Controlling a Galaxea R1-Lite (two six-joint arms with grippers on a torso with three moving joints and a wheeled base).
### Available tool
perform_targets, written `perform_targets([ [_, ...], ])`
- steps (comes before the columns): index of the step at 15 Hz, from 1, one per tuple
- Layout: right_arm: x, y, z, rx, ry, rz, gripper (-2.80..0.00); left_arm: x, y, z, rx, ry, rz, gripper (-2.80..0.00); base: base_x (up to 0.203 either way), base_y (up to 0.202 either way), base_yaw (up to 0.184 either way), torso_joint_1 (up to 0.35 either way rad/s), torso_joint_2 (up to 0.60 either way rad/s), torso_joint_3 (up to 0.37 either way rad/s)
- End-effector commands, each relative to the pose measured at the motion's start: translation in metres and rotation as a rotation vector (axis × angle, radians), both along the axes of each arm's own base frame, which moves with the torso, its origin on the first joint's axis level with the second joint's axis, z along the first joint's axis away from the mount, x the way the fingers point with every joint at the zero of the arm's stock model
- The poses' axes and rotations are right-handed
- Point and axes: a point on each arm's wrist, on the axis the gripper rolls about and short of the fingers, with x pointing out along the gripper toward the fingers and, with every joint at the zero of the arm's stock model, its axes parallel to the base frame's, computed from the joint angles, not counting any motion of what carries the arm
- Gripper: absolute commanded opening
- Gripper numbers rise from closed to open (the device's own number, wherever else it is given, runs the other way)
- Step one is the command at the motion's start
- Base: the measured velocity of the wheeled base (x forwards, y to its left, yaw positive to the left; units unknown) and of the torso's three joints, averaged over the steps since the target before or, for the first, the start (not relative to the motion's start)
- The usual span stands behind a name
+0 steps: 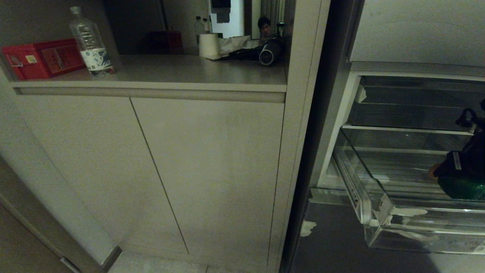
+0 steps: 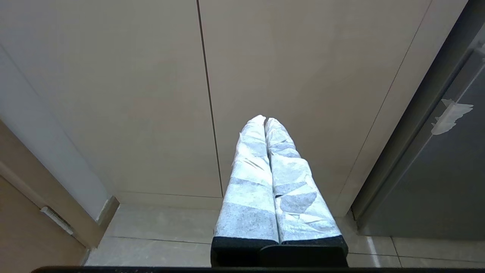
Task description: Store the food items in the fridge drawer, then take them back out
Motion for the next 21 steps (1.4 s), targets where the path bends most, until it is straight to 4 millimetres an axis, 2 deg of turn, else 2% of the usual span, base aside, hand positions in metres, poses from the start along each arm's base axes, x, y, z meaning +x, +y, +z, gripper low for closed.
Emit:
perform_targets([
  [1, -0.015, 0.005, 0.021, -0.025, -0.077, 0.0, -2.8, 0.0, 0.0, 0.0, 0.0, 0.0, 0.0, -2.8, 0.0, 0.0, 0.0, 0.0, 0.0, 0.0],
  [6, -0.052, 0.017, 0.056, -0.079, -0.195, 0.012, -2.8, 0.0, 0.0, 0.0, 0.0, 0.0, 0.0, -2.8, 0.0, 0.0, 0.0, 0.0, 0.0, 0.0],
  [14, -0.124, 0.041, 0.094, -0.157, -0.365, 0.011, -2.8, 0.0, 0.0, 0.0, 0.0, 0.0, 0.0, -2.8, 0.0, 0.0, 0.0, 0.0, 0.0, 0.0],
  [16, -0.148, 0.049, 0.099, -0.174, -0.414, 0.009, -2.8, 0.0, 0.0, 0.0, 0.0, 0.0, 0.0, -2.8, 0.0, 0.0, 0.0, 0.0, 0.0, 0.0],
  [21, -0.227, 0.077, 0.108, -0.226, -0.598, 0.004, -2.8, 0.0, 0.0, 0.0, 0.0, 0.0, 0.0, -2.8, 0.0, 0.0, 0.0, 0.0, 0.0, 0.0],
])
